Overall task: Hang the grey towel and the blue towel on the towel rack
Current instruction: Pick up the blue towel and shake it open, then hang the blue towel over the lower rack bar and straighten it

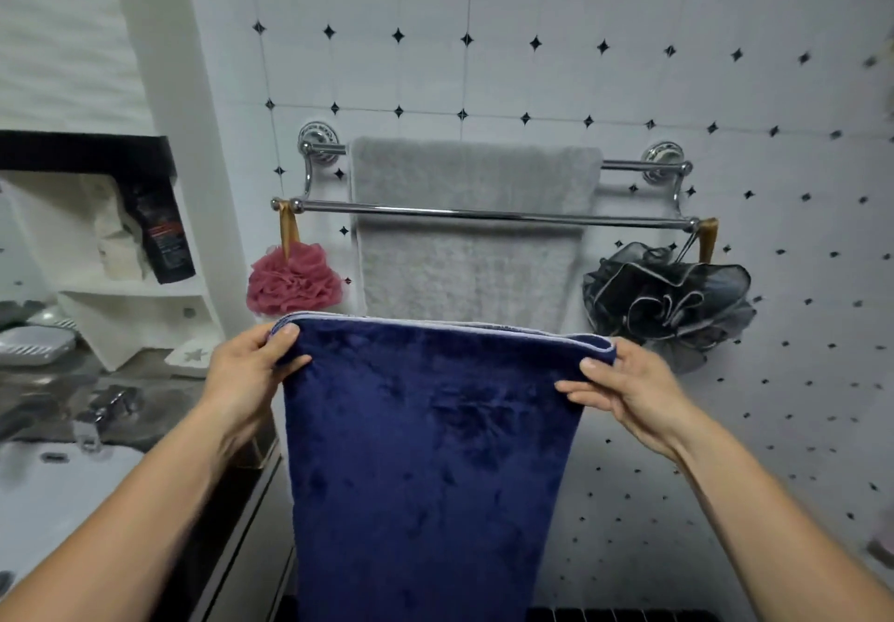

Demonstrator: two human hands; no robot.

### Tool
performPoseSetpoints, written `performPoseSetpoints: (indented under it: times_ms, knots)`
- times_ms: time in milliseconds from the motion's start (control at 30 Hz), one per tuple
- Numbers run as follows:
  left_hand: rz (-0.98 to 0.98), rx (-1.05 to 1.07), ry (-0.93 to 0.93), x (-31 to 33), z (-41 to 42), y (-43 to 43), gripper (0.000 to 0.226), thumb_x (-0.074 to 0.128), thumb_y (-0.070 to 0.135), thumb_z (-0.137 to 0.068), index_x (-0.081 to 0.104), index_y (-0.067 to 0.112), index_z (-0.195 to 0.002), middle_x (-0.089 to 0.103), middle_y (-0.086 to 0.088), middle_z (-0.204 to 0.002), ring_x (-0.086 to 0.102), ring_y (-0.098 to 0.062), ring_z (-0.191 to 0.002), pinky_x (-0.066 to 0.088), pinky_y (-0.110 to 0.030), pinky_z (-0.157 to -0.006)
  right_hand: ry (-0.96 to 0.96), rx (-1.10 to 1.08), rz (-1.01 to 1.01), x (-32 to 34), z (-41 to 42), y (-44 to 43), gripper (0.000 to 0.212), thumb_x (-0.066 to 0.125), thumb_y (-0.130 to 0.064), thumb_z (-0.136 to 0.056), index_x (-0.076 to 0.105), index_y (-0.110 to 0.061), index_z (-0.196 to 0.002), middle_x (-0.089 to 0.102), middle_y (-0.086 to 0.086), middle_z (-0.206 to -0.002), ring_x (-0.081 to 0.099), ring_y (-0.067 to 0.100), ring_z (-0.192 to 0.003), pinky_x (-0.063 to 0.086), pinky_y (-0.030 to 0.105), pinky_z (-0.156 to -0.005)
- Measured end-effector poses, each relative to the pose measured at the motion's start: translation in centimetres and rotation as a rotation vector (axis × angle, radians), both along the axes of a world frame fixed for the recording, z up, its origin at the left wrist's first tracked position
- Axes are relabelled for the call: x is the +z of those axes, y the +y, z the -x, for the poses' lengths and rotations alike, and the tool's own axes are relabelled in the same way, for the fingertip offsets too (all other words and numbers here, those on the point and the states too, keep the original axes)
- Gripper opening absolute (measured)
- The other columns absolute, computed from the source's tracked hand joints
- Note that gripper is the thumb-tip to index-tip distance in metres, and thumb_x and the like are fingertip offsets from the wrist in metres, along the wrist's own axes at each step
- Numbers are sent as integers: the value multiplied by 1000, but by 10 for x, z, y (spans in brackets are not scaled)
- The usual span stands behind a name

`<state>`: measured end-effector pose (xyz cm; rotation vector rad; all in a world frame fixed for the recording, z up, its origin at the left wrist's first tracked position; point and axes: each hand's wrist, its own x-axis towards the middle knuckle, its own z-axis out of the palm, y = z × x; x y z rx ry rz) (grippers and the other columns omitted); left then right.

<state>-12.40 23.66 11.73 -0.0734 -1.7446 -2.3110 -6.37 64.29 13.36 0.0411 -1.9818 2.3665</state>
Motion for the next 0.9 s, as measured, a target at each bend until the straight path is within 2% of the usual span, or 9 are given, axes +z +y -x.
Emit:
performPoseSetpoints:
  times_ms: [133, 267, 400, 500, 600, 700, 733, 833, 900]
  knots:
    - [46, 40, 34, 5, 14, 10, 26, 57, 12, -96, 79, 19, -84, 76, 4, -83, 69, -9, -83, 58, -19, -73, 43, 31, -170, 2, 26, 23, 28, 70, 8, -77, 67, 1, -103, 71, 13, -73, 70, 21, -63, 59, 26, -60]
    - [68, 52, 15, 2, 28, 21, 23, 57, 12, -96, 78, 17, -88, 76, 3, -86, 69, -11, -84, 58, -20, -73, 3, -100, -142, -6, 57, 34, 21, 73, -1, -79, 70, -3, -99, 66, 0, -62, 61, 11, -50, 55, 23, -50]
    - [83, 118, -23, 6, 51, 29, 20, 60, 15, -95, 77, 17, -85, 75, 3, -81, 68, -11, -79, 58, -19, -66, -66, -132, 16, -3, 92, 25, 12, 66, -9, -88, 68, -12, -99, 76, 3, -85, 74, 25, -66, 54, 24, -42]
    - [109, 187, -89, 16, 74, 31, 18, 57, 18, -97, 72, 17, -87, 70, -5, -84, 64, -20, -82, 58, -22, -56, -132, -82, 69, 8, 117, 8, 13, 59, -15, -94, 63, -13, -107, 71, 4, -105, 73, 39, -79, 56, 30, -43]
    - [99, 181, -148, 31, 96, 32, 19, 56, 19, -97, 69, 17, -83, 66, -5, -78, 62, -19, -74, 56, -23, -44, -142, -195, 95, 23, 141, -4, 29, 61, -13, -93, 57, -2, -120, 63, 17, -120, 74, 33, -69, 58, 29, -48]
    - [-13, 108, -159, 54, 121, 42, 18, 58, 17, -97, 69, 14, -82, 70, -1, -76, 66, -17, -76, 58, -27, -48, -121, -385, 230, 44, 163, -5, 59, 67, -9, -88, 38, 2, -138, 62, 14, -109, 71, 25, -63, 56, 24, -45]
    - [-65, 88, -165, 62, 131, 47, 16, 59, 15, -96, 68, 12, -83, 70, -1, -80, 66, -16, -78, 58, -27, -49, -107, -432, 280, 51, 171, -2, 58, 67, -7, -88, 38, 2, -137, 61, 11, -105, 71, 23, -60, 56, 23, -44]
    - [-232, 51, -186, 84, 157, 64, 8, 59, 8, -95, 65, 7, -89, 68, -4, -89, 66, -16, -83, 58, -26, -49, -72, -479, 437, 73, 191, 9, 6, 55, -4, -94, 54, -8, -99, 59, 11, -99, 65, 11, -43, 50, 18, -39]
    - [-315, 38, -183, 94, 170, 70, 15, 53, -2, -94, 65, 7, -92, 69, -5, -93, 66, -17, -86, 59, -26, -50, -33, -460, 551, 80, 199, 15, 18, 45, -4, -98, 57, -14, -90, 59, 7, -87, 60, 10, -40, 47, 16, -39]
